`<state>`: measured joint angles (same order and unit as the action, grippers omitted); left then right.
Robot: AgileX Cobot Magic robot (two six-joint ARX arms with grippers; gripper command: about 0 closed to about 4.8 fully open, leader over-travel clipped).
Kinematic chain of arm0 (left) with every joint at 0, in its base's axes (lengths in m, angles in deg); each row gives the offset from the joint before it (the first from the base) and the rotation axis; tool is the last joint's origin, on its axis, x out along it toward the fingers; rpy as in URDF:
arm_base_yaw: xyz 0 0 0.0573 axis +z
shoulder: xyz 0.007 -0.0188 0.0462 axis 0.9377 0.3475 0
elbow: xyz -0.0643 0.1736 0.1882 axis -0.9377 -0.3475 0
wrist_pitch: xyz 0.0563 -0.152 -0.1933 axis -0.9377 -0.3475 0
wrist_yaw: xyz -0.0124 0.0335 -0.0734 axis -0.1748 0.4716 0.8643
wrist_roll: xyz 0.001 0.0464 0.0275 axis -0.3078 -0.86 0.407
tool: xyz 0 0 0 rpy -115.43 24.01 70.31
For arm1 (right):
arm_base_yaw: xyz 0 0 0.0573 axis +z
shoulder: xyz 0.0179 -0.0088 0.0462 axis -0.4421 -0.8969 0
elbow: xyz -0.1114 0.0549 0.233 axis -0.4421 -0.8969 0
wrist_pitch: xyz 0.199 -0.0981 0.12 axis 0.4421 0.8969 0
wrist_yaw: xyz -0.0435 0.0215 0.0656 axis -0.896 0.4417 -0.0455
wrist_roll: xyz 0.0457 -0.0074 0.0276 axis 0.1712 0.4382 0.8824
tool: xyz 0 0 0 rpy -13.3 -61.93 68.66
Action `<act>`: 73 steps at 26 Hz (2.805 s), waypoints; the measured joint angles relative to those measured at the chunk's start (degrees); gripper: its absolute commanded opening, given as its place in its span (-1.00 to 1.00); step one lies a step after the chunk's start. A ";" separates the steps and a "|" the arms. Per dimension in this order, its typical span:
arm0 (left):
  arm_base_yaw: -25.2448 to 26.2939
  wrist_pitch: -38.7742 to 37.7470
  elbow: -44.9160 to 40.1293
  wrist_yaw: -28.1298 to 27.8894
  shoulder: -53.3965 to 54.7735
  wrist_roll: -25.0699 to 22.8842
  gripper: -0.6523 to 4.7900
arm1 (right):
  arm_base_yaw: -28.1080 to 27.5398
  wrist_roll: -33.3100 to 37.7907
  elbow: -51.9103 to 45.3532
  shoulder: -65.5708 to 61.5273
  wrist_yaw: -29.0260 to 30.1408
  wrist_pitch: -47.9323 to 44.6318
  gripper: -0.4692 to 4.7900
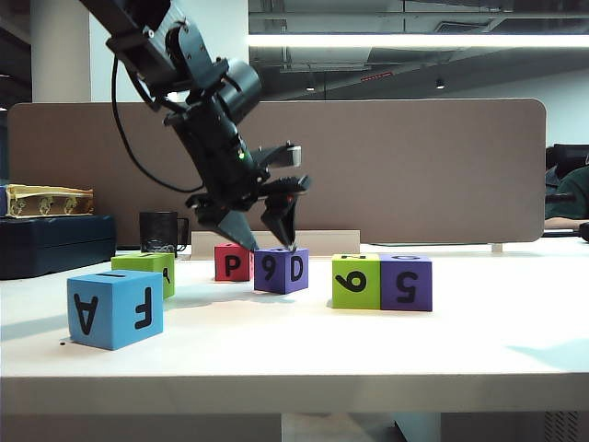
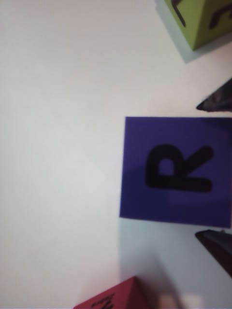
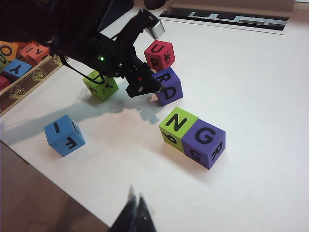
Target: Select the appropriate blocks from the scattered letter blocks on the table and arrange them in a row to spell out "TURING".
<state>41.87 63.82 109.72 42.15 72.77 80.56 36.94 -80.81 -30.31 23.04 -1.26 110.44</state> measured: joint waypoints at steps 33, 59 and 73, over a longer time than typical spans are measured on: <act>-0.11 4.44 1.18 1.79 3.02 -0.09 0.20 | 0.02 0.00 0.00 0.02 0.13 2.10 -0.83; -0.07 -9.81 4.74 5.09 -3.87 10.29 -0.01 | 0.02 0.00 0.00 0.02 0.13 2.12 -0.83; -6.05 -15.15 2.60 1.57 -3.21 20.57 -0.01 | 0.00 0.00 0.00 0.09 0.13 2.12 -0.83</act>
<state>35.82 48.67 112.32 43.73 69.55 101.13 36.94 -80.81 -30.31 23.13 -1.13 112.56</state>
